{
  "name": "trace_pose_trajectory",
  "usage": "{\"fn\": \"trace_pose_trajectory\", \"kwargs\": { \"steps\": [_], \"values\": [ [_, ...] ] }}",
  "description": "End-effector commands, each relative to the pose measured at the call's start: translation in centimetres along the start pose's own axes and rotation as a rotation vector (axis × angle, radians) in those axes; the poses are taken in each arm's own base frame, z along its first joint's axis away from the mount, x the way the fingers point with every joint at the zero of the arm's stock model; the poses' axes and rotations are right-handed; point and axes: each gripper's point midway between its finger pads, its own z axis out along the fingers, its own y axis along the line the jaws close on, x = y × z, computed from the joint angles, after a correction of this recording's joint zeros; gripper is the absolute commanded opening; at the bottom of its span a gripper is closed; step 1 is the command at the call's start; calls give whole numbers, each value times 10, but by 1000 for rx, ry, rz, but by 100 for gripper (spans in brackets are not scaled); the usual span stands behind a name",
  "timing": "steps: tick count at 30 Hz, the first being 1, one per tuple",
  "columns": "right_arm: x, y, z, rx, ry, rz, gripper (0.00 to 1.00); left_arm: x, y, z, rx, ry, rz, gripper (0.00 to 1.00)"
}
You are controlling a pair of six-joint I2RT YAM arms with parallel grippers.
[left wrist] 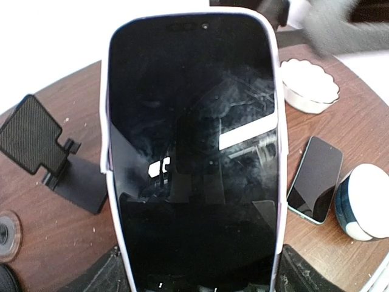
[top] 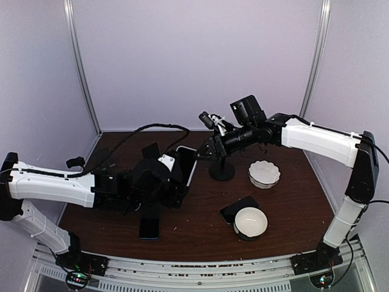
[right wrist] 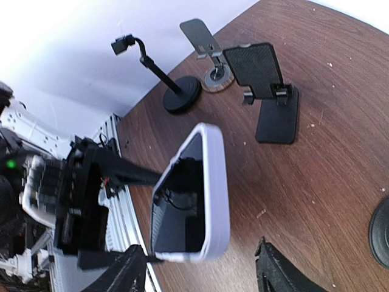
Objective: Place the phone on the phone stand
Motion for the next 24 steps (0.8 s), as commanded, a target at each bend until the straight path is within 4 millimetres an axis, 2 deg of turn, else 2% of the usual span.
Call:
{"fn": "trace_pose_trajectory", "kwargs": {
  "steps": [1, 4, 6, 12, 14, 15, 17, 19, 22, 23, 24],
  "values": [
    [-23, 9, 12, -77, -50, 78, 63, -36, -9, -8, 35, -150, -20, 0],
    [-27, 15, 14, -83, -63, 86, 62, -39, -15, -11, 49, -152, 0, 0],
    [-26, 16, 16, -95, -49, 93, 57, -40, -17, -14, 51, -161, 5, 0],
    [-21, 24, 13, -119, -43, 84, 22, -37, -14, -14, 32, -152, -19, 0],
    [-18, 27, 7, -120, -51, 68, 6, -37, -13, -14, 27, -147, -27, 0],
    [-16, 28, 5, -119, -54, 57, 2, -39, -16, -14, 40, -147, -27, 3],
    [-12, 31, 1, -121, -49, 22, 0, -40, -28, -14, 98, -144, 5, 41],
    [-9, 37, -3, -136, -40, -19, 0, -41, -44, -16, 178, -132, 68, 64],
    [-7, 50, -12, -180, -22, -119, 0, -43, -71, -35, 362, -117, 159, 81],
    [-6, 54, -16, -185, -14, -154, 0, -43, -77, -44, 417, -112, 182, 94],
    [-6, 59, -20, -200, -7, -193, 0, -41, -83, -53, 480, -104, 207, 97]
  ]
}}
